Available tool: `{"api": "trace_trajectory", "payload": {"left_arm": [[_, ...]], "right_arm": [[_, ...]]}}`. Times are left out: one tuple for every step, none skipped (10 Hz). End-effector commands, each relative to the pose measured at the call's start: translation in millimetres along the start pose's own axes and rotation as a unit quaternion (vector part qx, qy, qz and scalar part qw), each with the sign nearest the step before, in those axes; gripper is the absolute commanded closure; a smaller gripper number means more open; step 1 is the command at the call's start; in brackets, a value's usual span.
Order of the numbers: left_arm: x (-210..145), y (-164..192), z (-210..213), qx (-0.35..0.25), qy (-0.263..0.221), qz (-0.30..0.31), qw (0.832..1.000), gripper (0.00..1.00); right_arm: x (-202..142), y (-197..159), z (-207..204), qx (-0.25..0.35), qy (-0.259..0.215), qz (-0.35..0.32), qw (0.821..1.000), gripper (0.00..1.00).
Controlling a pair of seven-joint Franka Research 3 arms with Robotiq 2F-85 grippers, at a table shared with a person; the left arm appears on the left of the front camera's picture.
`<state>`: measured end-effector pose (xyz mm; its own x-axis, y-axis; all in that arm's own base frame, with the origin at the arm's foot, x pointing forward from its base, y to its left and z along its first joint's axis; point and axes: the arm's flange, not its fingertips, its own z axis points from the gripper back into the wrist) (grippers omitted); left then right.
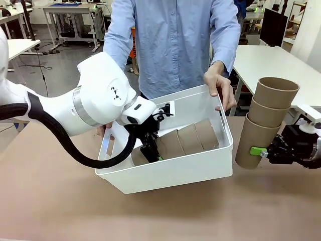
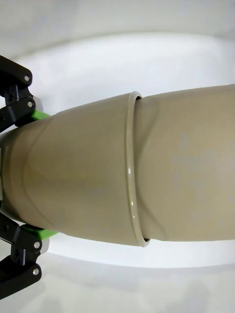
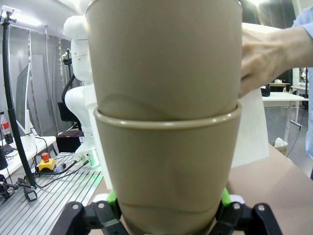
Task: Stack the cups and store them in the basket.
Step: Place the stack of Reusable plastic cups into the Pantry Basket.
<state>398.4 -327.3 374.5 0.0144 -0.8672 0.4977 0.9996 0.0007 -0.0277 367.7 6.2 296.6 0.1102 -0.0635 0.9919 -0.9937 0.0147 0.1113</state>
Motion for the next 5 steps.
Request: {"api": "trace_trajectory", "payload": {"left_arm": [[6,-1,-3,0.007,0.005,0.003,1.000,0.16],[7,-1,-2,-0.005,-0.008,-0.008,1.000,0.00],[8,-1,3,-0.009,-0.011,-0.009,1.000,0.00],[8,-2,10,-0.019,-0.017,-0.007,1.000,0.00],[7,-2,21,-0.033,-0.025,-0.006,0.999,0.00]], "right_arm": [[5,0,-1,0.001,-0.001,0.004,1.000,0.16],[5,0,-1,0.001,-0.001,0.004,1.000,0.16],[5,0,-1,0.001,-0.001,0.004,1.000,0.16],[5,0,-1,0.001,-0.001,0.004,1.000,0.16],[5,0,-1,0.001,-0.001,0.004,1.000,0.16]]}}
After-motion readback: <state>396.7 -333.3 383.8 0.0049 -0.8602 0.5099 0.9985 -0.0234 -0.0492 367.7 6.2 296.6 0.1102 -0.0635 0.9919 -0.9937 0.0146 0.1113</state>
